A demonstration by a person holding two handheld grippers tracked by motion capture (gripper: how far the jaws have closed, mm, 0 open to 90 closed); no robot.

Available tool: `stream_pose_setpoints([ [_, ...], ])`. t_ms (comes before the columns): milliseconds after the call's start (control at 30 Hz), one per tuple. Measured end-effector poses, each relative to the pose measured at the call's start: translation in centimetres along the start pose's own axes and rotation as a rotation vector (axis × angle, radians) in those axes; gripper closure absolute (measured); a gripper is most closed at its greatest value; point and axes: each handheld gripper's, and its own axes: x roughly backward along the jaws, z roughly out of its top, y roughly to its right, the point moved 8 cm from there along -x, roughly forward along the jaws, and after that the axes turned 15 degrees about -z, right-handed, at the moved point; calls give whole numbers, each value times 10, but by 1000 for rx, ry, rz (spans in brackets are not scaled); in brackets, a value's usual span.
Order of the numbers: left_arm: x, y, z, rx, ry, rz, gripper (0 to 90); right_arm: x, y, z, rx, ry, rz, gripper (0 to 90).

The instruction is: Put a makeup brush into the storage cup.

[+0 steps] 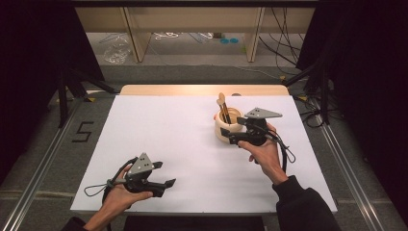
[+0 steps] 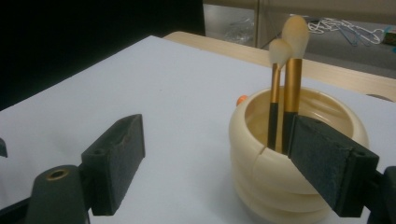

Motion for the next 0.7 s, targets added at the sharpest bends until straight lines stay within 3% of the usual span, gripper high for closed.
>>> stream_pose_setpoints([
  [33, 0, -1, 0, -11, -3, 0, 236, 2, -2, -1, -1, -7, 8, 194],
  [67, 0, 1, -1, 14, -5, -14, 236, 1, -3, -1, 5, 3, -1, 194],
  [200, -1, 1, 0, 14, 5, -11, 236, 3, -8, -4, 19, 4, 11, 183],
  [267, 0, -1, 1, -7, 1, -6, 236, 5, -10, -6, 23, -2, 16, 181],
  [400, 1, 0, -1, 26, 10, 0, 236, 8, -15, -9, 15, -12, 29, 177],
  [600, 1, 0, 0, -1, 14, -10, 236, 15, -22, -16, 39, -13, 24, 171],
  [700, 2, 0, -1, 23, 11, -5, 236, 19, -26, -19, 29, -10, 30, 170],
])
